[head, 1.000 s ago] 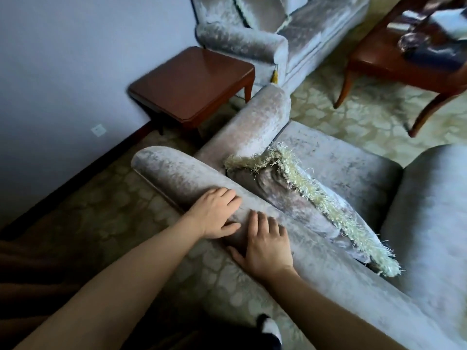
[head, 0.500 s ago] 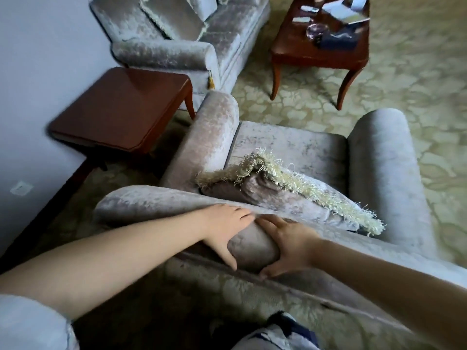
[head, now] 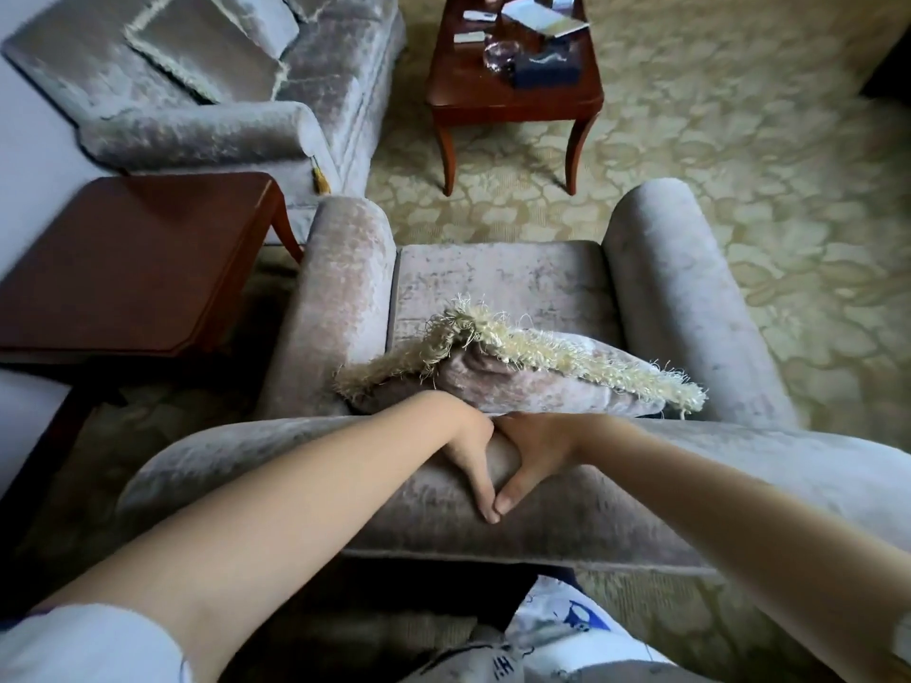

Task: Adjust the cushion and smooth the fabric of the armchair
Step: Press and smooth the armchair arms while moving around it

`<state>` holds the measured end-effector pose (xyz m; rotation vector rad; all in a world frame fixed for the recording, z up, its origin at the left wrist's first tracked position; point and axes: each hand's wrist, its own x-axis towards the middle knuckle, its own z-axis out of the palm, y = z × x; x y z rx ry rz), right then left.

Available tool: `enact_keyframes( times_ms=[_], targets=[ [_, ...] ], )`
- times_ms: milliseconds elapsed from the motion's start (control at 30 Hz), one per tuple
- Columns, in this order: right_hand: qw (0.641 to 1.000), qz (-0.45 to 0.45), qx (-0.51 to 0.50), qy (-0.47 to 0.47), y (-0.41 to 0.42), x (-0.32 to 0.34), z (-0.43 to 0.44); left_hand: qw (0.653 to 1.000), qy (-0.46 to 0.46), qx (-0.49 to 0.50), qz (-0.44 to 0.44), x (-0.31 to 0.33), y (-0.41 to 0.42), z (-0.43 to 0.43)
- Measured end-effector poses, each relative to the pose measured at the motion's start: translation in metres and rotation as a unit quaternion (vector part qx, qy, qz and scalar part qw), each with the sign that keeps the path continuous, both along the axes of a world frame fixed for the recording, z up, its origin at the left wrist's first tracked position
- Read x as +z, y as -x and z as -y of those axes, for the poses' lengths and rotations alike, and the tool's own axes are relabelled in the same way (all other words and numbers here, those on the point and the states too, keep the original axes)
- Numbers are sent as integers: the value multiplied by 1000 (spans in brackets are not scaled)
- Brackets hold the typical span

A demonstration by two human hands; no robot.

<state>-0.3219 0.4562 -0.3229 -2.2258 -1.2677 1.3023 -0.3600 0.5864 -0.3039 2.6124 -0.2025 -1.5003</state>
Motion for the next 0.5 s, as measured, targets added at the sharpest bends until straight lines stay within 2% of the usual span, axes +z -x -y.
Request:
enact_keyframes(
  times_ms=[100,267,500],
  targets=[
    [1000,-11,-15,-17,-2,-7,1,1000,3,4,11,-6,-5,-3],
    [1000,2,-11,14,-5,-9,5,999,33,26,23,-13,1,-10],
    [999,-16,-18,-32,-14,-5,-1,998,46,30,17,-7,-10,-15]
  ],
)
